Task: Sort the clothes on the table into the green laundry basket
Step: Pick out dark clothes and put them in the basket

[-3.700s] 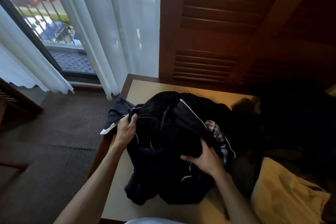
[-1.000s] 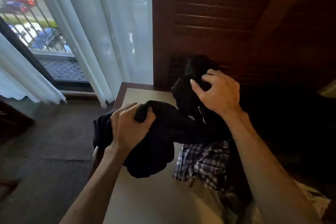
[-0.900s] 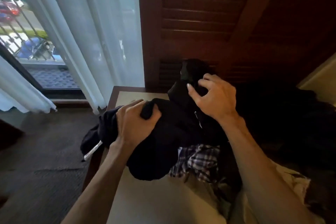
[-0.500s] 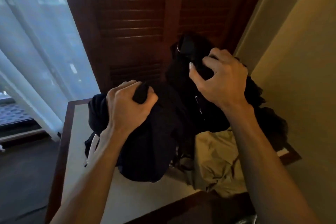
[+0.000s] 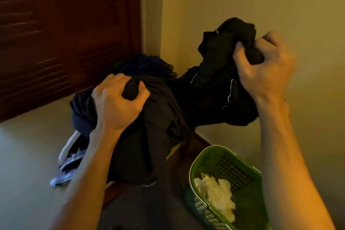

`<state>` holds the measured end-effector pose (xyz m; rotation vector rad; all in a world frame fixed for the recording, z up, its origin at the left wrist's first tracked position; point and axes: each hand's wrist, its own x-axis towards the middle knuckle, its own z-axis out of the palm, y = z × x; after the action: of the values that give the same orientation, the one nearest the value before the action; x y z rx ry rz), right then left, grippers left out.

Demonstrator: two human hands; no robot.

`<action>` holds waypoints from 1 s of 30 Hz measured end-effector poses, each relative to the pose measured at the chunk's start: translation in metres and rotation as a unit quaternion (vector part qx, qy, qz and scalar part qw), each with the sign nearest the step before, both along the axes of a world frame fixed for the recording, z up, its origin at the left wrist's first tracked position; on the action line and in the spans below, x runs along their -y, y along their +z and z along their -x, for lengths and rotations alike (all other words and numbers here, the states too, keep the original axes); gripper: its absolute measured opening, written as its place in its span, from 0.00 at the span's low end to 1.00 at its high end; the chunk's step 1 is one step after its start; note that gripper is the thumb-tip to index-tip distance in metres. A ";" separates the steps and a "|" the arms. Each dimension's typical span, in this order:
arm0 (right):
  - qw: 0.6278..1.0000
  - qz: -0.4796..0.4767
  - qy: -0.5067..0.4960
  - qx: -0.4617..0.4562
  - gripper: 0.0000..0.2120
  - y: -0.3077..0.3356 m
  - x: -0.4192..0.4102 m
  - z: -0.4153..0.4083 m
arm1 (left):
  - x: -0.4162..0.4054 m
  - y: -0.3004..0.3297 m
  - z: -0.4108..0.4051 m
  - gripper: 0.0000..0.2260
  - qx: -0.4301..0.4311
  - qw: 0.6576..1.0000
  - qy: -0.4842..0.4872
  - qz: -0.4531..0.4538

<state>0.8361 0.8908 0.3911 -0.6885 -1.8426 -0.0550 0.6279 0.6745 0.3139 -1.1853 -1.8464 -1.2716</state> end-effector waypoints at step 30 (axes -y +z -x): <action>0.842 0.331 -0.422 -0.057 0.16 -0.205 -0.099 -0.199 | -0.274 -0.042 -0.032 0.17 0.065 0.955 -0.271 0.100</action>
<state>1.0349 0.9894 0.1865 -1.9152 -1.2882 0.0532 0.6597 0.9488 0.2721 -1.8508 -1.8396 -1.5019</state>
